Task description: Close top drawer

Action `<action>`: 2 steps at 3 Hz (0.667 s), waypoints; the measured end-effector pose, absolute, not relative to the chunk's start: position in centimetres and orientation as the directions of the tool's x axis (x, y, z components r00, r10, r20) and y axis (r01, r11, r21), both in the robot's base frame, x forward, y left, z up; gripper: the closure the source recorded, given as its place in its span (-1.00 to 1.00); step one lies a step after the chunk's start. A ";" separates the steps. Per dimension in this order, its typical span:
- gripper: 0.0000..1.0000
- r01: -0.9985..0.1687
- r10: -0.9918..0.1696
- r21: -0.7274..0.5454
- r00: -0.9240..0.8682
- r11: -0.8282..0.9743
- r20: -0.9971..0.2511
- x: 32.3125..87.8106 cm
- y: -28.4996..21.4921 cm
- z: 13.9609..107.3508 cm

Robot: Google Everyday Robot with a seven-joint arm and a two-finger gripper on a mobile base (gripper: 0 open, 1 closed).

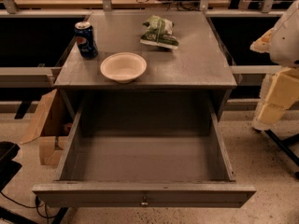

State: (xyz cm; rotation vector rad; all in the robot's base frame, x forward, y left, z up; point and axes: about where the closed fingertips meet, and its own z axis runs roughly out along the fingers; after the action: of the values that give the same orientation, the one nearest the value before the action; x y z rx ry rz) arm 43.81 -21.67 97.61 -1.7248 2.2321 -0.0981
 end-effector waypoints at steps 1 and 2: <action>-1.00 -0.931 -0.953 -0.245 -0.222 0.270 -0.207 43.8 -21.7 97.6; -1.00 -0.937 -0.949 -0.203 -0.244 0.284 -0.201 43.0 -21.3 94.4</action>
Offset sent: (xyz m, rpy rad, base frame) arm -0.0273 0.0118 -0.1106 0.0166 0.1679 -0.0460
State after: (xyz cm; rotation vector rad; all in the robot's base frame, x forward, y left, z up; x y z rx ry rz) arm 43.01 -21.29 94.44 -1.7250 2.2737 -0.0586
